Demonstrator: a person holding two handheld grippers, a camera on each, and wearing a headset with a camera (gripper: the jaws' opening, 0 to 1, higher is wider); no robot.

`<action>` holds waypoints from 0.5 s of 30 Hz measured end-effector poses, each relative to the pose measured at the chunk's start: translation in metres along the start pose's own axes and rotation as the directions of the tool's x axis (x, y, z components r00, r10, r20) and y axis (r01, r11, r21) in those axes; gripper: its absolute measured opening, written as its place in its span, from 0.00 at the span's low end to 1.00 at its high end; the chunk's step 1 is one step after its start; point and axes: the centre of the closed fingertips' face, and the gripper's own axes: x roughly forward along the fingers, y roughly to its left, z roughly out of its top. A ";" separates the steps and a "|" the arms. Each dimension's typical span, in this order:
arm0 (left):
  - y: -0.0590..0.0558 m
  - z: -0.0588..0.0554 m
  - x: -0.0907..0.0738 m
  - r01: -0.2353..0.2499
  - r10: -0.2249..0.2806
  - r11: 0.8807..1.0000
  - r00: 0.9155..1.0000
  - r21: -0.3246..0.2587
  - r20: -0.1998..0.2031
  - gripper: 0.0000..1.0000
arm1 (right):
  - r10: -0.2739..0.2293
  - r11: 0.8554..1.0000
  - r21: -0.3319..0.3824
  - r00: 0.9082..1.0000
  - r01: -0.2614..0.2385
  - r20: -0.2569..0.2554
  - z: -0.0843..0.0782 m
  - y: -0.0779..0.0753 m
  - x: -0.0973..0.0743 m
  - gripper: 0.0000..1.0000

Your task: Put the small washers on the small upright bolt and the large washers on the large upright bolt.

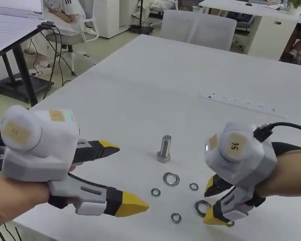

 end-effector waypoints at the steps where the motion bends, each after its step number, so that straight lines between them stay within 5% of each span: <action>1: 0.000 0.000 0.000 0.000 0.000 1.000 1.000 0.000 0.000 0.81 | 0.002 1.000 0.002 1.000 -0.002 -0.003 0.000 0.000 0.000 0.32; 15: 0.003 0.000 0.000 -0.007 0.007 1.000 1.000 0.009 0.003 0.81 | 0.011 1.000 -0.005 0.999 -0.011 -0.034 0.000 -0.001 0.005 0.30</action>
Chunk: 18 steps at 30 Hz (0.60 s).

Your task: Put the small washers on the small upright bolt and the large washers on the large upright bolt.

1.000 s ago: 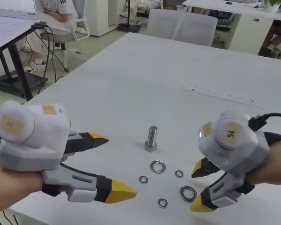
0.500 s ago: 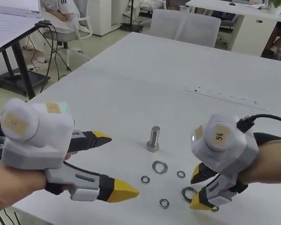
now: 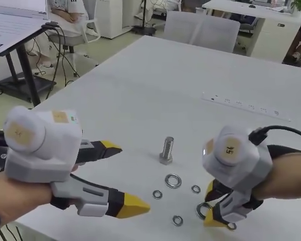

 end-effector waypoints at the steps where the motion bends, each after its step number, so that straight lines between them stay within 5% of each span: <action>1: 0.000 0.000 0.000 -0.002 0.002 1.000 1.000 0.000 0.003 0.81 | 0.002 1.000 0.004 1.000 -0.002 -0.003 0.000 0.000 0.000 0.30; 18: 0.003 0.002 -0.001 -0.012 0.012 1.000 1.000 0.007 0.014 0.80 | -0.002 1.000 0.004 0.999 0.002 -0.047 -0.002 -0.001 0.001 0.26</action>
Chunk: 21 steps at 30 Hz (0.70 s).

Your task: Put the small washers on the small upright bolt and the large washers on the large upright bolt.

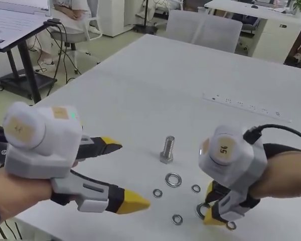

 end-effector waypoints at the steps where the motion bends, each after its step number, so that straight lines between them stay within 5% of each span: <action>1: 0.000 0.000 0.000 0.000 0.000 1.000 1.000 0.000 0.001 0.80 | 0.000 1.000 0.000 1.000 0.000 -0.002 0.000 0.000 0.000 0.26; 21: 0.007 -0.001 0.000 -0.009 0.009 1.000 0.999 -0.009 0.032 0.79 | -0.015 1.000 0.007 1.000 0.015 -0.009 0.000 -0.005 -0.003 0.23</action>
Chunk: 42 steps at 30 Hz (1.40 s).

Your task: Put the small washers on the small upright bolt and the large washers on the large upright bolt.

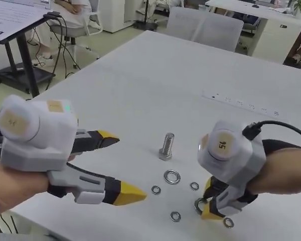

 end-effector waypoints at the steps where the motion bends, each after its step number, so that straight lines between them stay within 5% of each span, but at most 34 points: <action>1: 0.001 0.000 0.000 -0.002 0.002 1.000 1.000 -0.001 0.002 0.79 | -0.002 1.000 0.001 1.000 0.002 0.000 0.000 -0.001 0.000 0.23; 22: 0.013 0.007 0.000 -0.014 0.017 0.999 0.996 -0.036 0.090 0.79 | -0.044 0.999 0.032 0.996 0.041 0.077 0.021 -0.009 -0.046 0.23; 42: 0.025 0.000 0.004 -0.042 0.045 0.999 0.994 -0.029 0.095 0.77 | -0.104 0.994 -0.004 0.986 0.105 0.129 0.057 -0.040 -0.090 0.23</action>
